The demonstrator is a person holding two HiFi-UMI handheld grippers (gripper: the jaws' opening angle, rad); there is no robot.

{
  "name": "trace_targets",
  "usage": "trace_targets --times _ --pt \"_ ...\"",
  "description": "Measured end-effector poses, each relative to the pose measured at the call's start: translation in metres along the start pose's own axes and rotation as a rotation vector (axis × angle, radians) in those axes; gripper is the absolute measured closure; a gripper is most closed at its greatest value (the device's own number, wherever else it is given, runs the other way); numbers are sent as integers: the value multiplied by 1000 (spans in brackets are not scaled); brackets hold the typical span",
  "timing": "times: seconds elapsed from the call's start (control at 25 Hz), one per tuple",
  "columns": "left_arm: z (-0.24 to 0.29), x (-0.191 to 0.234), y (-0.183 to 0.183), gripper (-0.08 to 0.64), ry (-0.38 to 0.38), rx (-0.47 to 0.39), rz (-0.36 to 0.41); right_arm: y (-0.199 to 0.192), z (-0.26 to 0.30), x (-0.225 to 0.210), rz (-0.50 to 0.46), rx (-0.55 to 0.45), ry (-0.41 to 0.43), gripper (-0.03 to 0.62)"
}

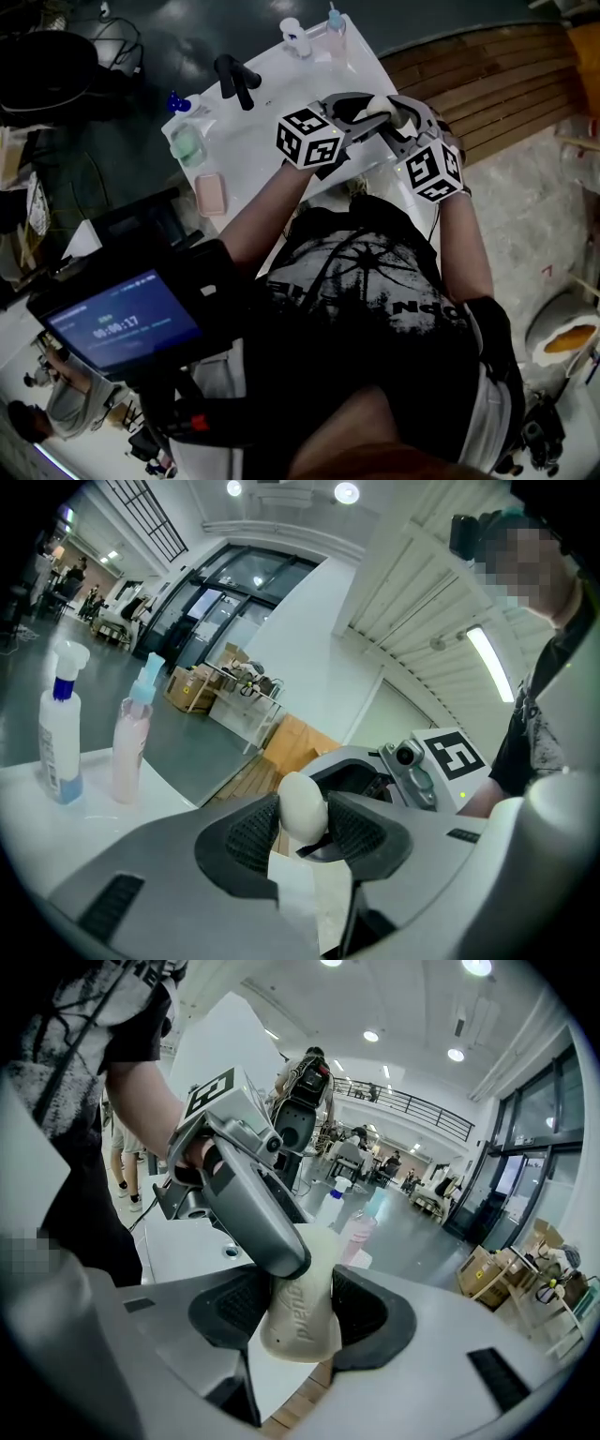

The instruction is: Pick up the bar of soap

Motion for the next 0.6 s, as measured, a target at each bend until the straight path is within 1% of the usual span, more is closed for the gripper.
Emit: trace_targets --times 0.28,0.6 --pt "33 36 -33 391 -7 54 -79 -34 47 3 16 44 92 382" --pt "57 37 -42 391 -7 95 -147 -58 54 0 5 105 162 382"
Point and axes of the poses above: the fingertips, and each gripper's own axes: z forward along the fingers, x to its left, y out of its top, the point moved 5 cm from there along -z, backward along the fingers, and after that the axes turned 14 degrees about x, right-handed, at the moved point
